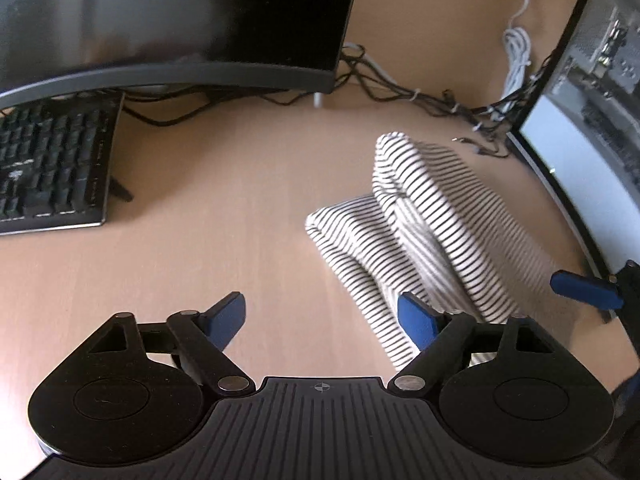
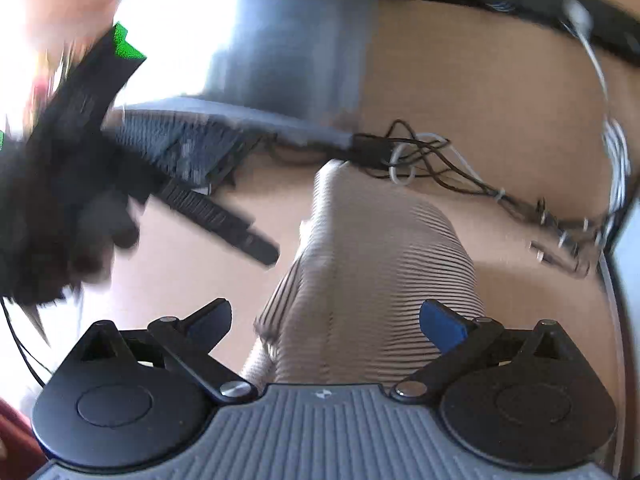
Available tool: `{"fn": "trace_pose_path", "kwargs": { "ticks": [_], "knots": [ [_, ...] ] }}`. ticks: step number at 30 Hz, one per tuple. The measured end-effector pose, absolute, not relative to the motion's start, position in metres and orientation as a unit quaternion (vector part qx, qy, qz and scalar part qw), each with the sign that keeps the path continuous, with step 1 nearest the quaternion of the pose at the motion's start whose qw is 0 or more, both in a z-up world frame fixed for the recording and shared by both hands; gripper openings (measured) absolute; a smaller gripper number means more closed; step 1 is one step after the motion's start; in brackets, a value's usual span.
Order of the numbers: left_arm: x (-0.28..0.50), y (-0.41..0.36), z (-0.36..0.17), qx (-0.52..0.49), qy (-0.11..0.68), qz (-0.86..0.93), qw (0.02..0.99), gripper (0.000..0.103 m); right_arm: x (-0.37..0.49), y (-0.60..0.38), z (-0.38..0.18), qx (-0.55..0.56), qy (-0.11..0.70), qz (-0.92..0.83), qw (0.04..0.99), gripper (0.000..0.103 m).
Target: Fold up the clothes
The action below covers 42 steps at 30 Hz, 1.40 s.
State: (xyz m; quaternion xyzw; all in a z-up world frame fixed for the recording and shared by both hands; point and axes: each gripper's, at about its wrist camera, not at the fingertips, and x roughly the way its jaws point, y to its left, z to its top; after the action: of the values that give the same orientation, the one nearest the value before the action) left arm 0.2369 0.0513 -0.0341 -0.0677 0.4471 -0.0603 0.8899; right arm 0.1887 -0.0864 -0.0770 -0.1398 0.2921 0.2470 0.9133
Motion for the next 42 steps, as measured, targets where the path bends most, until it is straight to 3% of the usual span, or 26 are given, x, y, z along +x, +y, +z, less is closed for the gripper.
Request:
{"fn": "trace_pose_path", "kwargs": {
  "ticks": [3, 6, 8, 12, 14, 17, 19, 21, 22, 25, 28, 30, 31, 32, 38, 42],
  "knots": [
    [0.236, 0.050, -0.036, -0.055, 0.448, -0.053, 0.891, 0.085, 0.193, -0.072, -0.095, -0.174, 0.294, 0.223, 0.913, 0.095],
    [0.233, 0.052, -0.035, -0.055, 0.448, -0.053, 0.891, 0.085, 0.196, -0.075, -0.093, -0.174, 0.290, 0.212, 0.917, 0.081],
    [0.232, 0.054, -0.036, -0.058, 0.449, -0.052, 0.890, 0.085, 0.196, -0.082, -0.082, -0.139, 0.291, 0.213, 0.922, 0.066],
    [0.232, 0.054, -0.037, -0.066, 0.451, -0.051, 0.889, 0.085, 0.198, -0.087, -0.079, -0.111, 0.282, 0.195, 0.933, 0.068],
    [0.233, 0.056, -0.038, -0.076, 0.455, -0.054, 0.886, 0.084, 0.198, -0.077, -0.088, -0.136, 0.284, 0.185, 0.931, 0.075],
    [0.234, 0.060, -0.040, -0.109, 0.462, -0.079, 0.876, 0.070, 0.194, -0.064, -0.098, -0.198, 0.263, 0.178, 0.927, 0.074],
    [0.235, 0.059, -0.041, -0.133, 0.466, -0.104, 0.868, 0.060, 0.189, -0.068, -0.091, -0.225, 0.238, 0.160, 0.931, 0.063],
    [0.237, 0.054, -0.043, -0.150, 0.471, -0.125, 0.860, 0.054, 0.185, -0.073, -0.085, -0.251, 0.214, 0.140, 0.934, 0.063],
    [0.239, 0.050, -0.045, -0.156, 0.473, -0.133, 0.857, 0.052, 0.186, -0.075, -0.085, -0.259, 0.210, 0.138, 0.933, 0.064],
    [0.244, 0.036, -0.051, -0.172, 0.480, -0.157, 0.845, 0.049, 0.193, -0.078, -0.091, -0.250, 0.219, 0.155, 0.930, 0.087],
    [0.246, 0.028, -0.053, -0.170, 0.485, -0.167, 0.841, 0.044, 0.201, -0.074, -0.102, -0.243, 0.228, 0.156, 0.930, 0.085],
    [0.248, 0.028, -0.055, -0.175, 0.489, -0.173, 0.837, 0.041, 0.206, -0.078, -0.098, -0.243, 0.229, 0.154, 0.930, 0.060],
    [0.249, 0.029, -0.056, -0.181, 0.491, -0.178, 0.833, 0.039, 0.209, -0.082, -0.093, -0.244, 0.230, 0.154, 0.930, 0.042],
    [0.249, 0.029, -0.057, -0.187, 0.492, -0.185, 0.830, 0.032, 0.210, -0.085, -0.086, -0.246, 0.226, 0.154, 0.930, 0.031],
    [0.253, 0.024, -0.073, -0.229, 0.496, -0.224, 0.807, 0.031, 0.195, -0.082, -0.007, -0.278, 0.157, 0.234, 0.918, 0.027],
    [0.245, 0.036, -0.075, -0.245, 0.497, -0.232, 0.800, 0.035, 0.196, -0.069, -0.039, -0.315, 0.204, 0.272, 0.886, 0.027]
  ]
}}
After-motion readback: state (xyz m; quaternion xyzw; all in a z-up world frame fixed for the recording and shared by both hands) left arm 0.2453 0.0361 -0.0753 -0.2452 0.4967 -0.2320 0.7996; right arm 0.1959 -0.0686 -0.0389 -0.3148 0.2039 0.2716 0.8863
